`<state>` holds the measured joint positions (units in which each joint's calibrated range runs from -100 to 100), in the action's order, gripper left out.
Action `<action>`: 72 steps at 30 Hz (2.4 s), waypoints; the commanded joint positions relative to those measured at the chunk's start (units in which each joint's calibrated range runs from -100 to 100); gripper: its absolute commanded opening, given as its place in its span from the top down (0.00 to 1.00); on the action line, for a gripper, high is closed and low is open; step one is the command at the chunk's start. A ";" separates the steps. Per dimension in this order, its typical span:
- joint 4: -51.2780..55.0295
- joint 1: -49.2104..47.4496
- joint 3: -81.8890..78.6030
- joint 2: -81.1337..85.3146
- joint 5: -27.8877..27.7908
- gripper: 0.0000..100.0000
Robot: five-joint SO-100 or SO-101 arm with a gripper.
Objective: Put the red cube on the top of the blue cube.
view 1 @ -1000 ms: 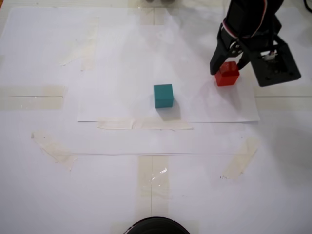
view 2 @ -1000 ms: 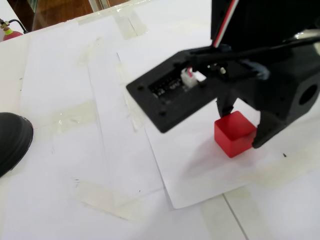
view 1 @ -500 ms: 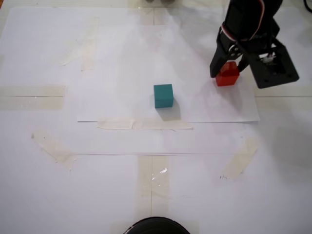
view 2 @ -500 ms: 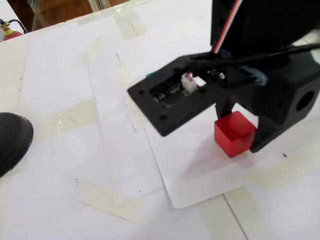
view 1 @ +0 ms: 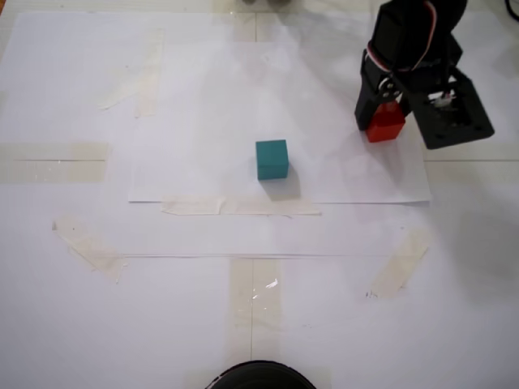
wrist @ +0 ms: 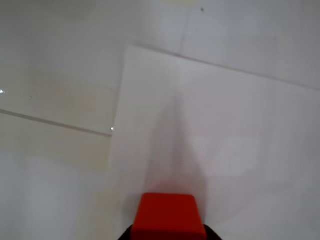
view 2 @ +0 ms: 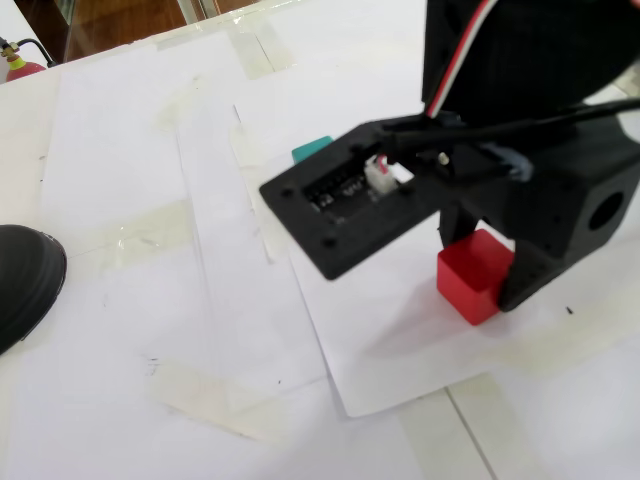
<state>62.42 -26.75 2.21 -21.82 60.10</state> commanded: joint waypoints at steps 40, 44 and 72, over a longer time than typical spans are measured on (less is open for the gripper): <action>18.66 17.82 22.80 11.09 -11.77 0.97; 18.74 19.64 25.70 9.12 -12.36 0.97; 16.79 24.18 26.70 -0.24 -14.70 0.97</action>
<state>80.56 -3.58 23.90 -22.95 45.69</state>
